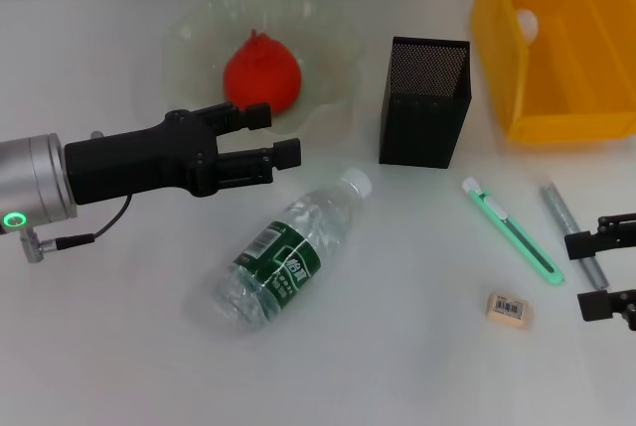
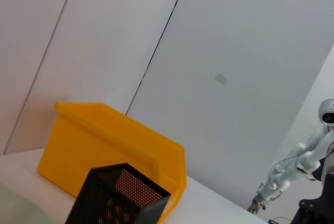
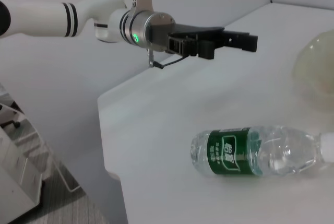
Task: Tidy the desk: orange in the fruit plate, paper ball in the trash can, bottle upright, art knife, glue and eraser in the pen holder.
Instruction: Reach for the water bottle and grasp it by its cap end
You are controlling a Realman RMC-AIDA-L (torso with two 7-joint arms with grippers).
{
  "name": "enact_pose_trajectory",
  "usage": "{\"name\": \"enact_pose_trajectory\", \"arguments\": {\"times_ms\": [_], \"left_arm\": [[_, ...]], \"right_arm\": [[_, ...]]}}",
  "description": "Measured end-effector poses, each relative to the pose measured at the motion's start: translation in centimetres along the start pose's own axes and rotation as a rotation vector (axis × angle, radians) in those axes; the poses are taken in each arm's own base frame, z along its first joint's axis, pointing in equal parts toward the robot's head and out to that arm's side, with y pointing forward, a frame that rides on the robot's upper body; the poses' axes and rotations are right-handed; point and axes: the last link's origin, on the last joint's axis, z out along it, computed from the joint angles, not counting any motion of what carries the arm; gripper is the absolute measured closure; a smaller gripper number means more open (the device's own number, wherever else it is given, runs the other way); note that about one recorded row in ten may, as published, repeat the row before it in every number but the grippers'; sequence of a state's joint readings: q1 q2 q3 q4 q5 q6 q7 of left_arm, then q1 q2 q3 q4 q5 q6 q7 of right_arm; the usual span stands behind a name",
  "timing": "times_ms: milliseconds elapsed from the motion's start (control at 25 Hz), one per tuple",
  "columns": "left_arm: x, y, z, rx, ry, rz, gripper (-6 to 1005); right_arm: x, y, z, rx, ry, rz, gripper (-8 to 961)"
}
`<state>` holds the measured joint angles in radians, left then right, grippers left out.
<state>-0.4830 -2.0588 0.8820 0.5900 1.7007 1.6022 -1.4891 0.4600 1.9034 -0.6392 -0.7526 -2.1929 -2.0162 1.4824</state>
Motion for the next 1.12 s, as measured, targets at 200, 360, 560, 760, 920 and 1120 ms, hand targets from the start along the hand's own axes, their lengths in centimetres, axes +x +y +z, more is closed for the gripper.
{"name": "enact_pose_trajectory", "arguments": {"times_ms": [200,360,560,760,920,1120], "left_arm": [[0.0,-0.1,-0.3,-0.004,-0.028,-0.053,158],[0.8,-0.8,-0.2,0.018,-0.139,-0.197,158],[3.4,-0.9,1.0,0.081,-0.325,-0.281,158],[5.2,0.0,4.1,0.088,-0.482,-0.281,158],[5.7,0.4,5.6,0.070,-0.533,-0.259,158],[6.0,-0.3,8.3,0.160,-0.634,-0.151,158]], "right_arm": [[0.4,0.2,0.2,0.027,-0.053,-0.008,189],[1.0,0.3,0.1,0.086,-0.137,-0.017,190],[1.5,0.5,0.4,0.137,-0.231,-0.017,190],[1.6,0.8,1.1,0.128,-0.256,-0.009,191],[2.1,1.1,1.4,0.120,-0.263,0.006,191],[3.0,1.3,1.3,0.150,-0.264,0.027,192]]}}
